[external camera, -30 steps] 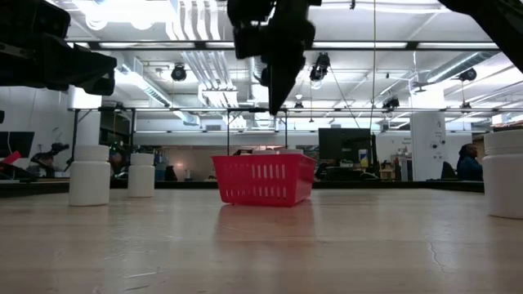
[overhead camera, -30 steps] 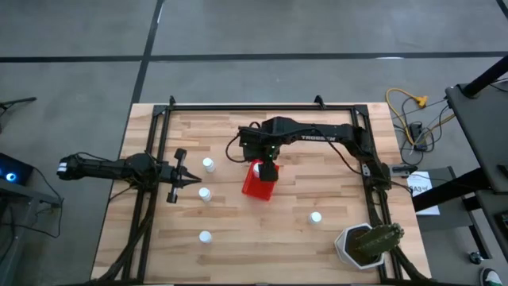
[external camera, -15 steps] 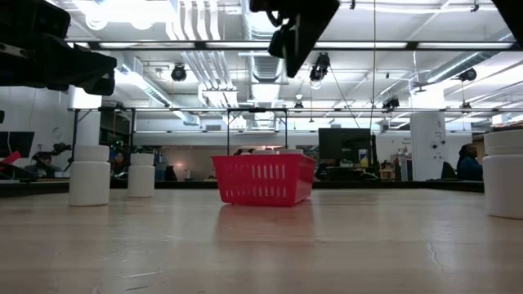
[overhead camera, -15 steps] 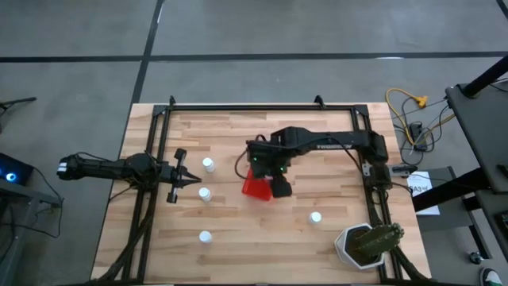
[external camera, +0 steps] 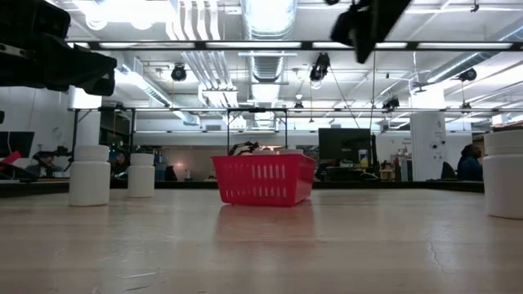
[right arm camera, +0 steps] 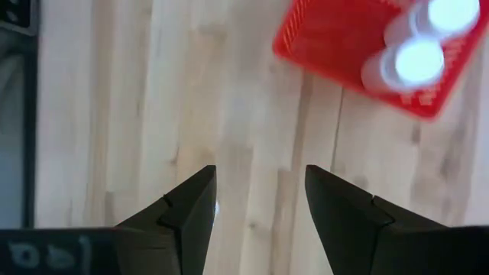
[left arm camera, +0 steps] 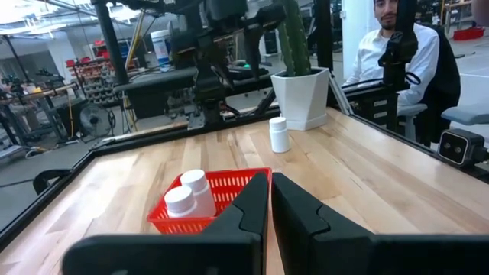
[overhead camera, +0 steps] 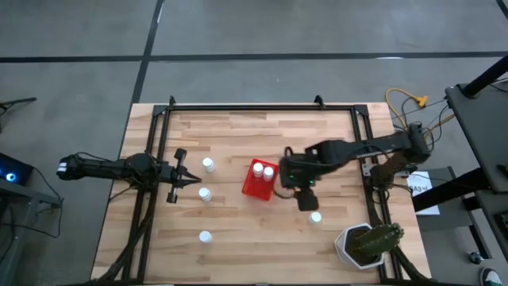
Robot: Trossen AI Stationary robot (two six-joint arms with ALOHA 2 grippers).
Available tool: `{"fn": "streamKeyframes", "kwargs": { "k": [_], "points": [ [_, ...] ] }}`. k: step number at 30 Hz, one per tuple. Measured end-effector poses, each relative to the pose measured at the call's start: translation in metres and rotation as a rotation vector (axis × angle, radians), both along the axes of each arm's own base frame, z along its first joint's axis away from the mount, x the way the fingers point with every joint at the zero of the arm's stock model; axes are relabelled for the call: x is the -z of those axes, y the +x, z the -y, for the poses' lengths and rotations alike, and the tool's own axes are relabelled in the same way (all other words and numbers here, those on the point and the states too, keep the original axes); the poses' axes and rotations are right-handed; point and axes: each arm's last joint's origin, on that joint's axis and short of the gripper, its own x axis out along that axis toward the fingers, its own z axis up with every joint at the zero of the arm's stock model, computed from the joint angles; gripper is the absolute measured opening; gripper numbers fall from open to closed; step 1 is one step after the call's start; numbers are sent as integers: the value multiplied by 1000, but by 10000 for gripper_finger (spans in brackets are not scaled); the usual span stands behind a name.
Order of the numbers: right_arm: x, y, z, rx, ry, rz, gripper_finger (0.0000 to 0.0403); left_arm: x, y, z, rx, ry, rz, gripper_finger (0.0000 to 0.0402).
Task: Pick and place pill bottles into a basket
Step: Put the white medicine bottle into the red bin
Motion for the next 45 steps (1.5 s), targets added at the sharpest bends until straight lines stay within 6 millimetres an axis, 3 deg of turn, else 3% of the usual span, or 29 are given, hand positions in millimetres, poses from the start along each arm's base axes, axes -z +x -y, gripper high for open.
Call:
{"fn": "streamKeyframes", "kwargs": {
  "k": [7, 24, 45],
  "points": [
    [11, -36, -19, 3, -22, -50, 192, 0, 0, 0, 0, 0, 0, 2],
    [47, -50, -75, -90, -20, -93, 192, 0, 0, 0, 0, 0, -1, 2],
    [92, -61, -71, -83, -36, -135, 192, 0, 0, 0, -1, 0, 0, 2]
  ]
}}
